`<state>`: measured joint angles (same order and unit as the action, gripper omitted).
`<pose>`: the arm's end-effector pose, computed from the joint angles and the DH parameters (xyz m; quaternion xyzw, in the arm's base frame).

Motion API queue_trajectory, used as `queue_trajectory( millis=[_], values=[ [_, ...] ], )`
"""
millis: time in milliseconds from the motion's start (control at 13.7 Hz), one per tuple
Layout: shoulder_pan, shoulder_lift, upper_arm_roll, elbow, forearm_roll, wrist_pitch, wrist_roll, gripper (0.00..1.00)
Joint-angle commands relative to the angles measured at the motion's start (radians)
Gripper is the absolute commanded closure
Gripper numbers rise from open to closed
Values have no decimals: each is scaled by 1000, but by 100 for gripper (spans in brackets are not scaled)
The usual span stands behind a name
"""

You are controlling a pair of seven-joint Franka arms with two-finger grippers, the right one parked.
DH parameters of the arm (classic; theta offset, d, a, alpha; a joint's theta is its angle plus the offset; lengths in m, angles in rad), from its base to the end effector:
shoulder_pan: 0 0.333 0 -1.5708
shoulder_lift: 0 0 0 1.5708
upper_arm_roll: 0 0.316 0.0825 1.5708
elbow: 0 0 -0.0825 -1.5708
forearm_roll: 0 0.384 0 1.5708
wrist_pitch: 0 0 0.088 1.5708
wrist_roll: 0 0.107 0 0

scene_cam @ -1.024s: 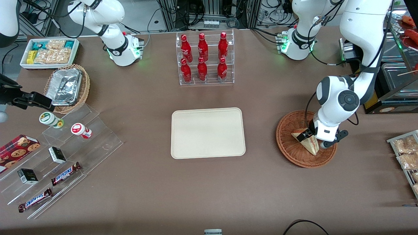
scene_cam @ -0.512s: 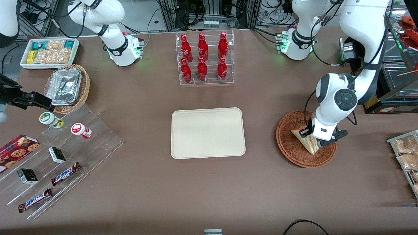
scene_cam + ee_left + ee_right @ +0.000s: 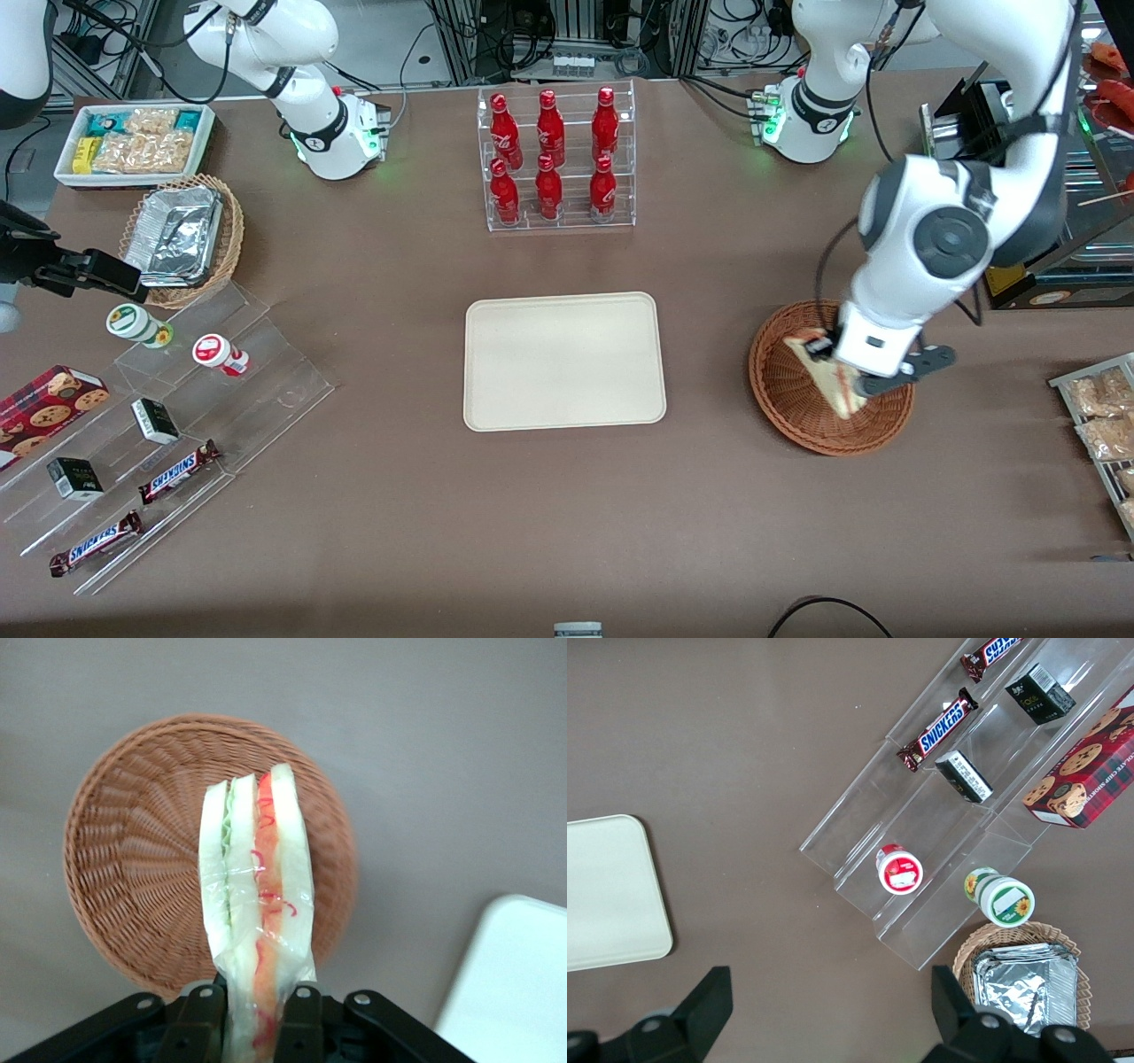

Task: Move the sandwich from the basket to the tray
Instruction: 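Lift the sandwich and carry it toward the cream tray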

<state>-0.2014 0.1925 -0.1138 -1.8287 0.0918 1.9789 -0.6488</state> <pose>0.5794 -0.1794 0.4247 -0.9883 -0.1479 0.0037 0.0368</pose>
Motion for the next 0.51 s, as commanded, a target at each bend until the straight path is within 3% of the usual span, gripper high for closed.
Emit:
queue_trajectory(
  millis=[0, 439],
  values=[
    [-113, 62, 5, 143, 2, -92, -29, 100],
    [-332, 278, 3, 331, 2, -66, -159, 100]
  ],
)
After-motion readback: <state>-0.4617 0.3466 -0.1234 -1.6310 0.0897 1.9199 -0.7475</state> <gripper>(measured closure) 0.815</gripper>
